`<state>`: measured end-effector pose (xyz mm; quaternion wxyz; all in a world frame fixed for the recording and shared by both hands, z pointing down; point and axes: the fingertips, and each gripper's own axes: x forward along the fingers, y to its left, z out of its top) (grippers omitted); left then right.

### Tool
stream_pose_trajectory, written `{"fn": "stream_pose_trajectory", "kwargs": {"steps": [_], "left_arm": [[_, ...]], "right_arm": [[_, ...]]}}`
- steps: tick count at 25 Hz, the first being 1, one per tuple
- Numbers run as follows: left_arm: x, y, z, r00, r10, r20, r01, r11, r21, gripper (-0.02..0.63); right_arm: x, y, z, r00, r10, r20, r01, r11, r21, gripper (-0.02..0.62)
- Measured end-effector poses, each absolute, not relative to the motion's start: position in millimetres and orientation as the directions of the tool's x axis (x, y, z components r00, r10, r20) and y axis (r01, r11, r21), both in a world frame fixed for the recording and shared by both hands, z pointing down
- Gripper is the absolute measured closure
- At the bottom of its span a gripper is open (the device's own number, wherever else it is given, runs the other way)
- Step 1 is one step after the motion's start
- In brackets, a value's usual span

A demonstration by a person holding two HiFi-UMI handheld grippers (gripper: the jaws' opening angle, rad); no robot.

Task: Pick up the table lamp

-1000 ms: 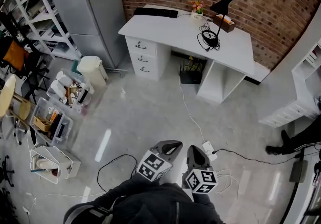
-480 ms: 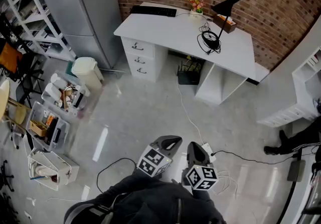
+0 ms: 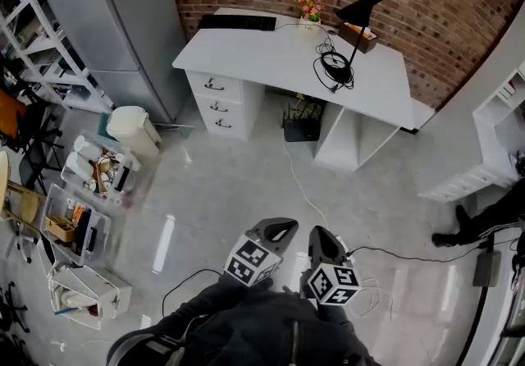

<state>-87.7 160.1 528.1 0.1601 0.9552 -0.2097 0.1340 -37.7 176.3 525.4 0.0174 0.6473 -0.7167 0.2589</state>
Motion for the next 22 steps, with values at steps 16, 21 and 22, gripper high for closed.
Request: {"fn": "stream_pose_trajectory", "kwargs": {"steps": [16,21,22], "left_arm": [[-83,137,534,0.895,-0.309,0.320,-0.402,-0.872,0.281,0.600],[-88,134,537,0.886,-0.326,0.330,-0.423,-0.860,0.285,0.600],[-89,133,537,0.884,-0.331,0.330,-0.428,-0.856,0.288,0.600]], "right_arm": [[-32,160,533,-0.108,-0.917,0.384,-0.934,-0.039,-0.356,0.577],[-37,156,534,-0.135,-0.912,0.387,-0.933,-0.015,-0.361,0.577],[-38,154,535,-0.141,-0.911,0.387,-0.933,-0.009,-0.361,0.577]]}}
